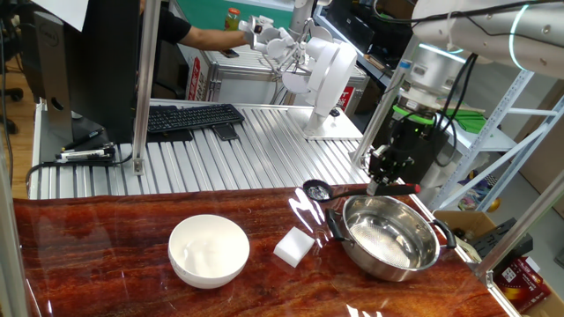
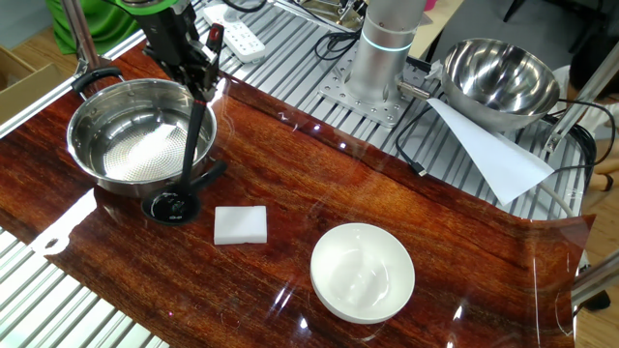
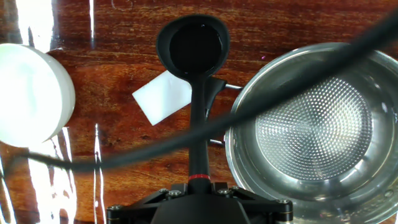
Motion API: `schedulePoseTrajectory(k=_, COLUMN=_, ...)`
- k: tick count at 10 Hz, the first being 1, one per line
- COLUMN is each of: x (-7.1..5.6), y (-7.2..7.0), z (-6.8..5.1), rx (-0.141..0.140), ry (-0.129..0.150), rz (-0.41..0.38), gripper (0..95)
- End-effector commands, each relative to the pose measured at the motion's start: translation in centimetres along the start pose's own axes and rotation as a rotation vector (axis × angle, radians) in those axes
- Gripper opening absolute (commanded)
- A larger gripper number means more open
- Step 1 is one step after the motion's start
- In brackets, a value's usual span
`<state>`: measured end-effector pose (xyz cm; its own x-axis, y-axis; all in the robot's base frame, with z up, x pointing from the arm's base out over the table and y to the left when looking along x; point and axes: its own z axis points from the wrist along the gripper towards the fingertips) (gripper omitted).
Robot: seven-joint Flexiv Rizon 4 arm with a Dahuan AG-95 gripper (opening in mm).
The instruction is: Scoop water with a large spoon from one bowl to another
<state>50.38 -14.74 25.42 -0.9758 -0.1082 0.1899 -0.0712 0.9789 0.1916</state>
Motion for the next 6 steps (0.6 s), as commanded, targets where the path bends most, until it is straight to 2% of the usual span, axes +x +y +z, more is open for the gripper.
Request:
schedulePoseTrajectory(k=1, x=-0.1, y=0.2, z=0.3, rx=0.003, ry=-0.003, rz=0.003, gripper=0.0)
schedulePoseTrajectory(k=6, x=-0.6, y=1.5, z=0.6, rx=0.004, ry=-0.008, rz=0.025, gripper=0.0)
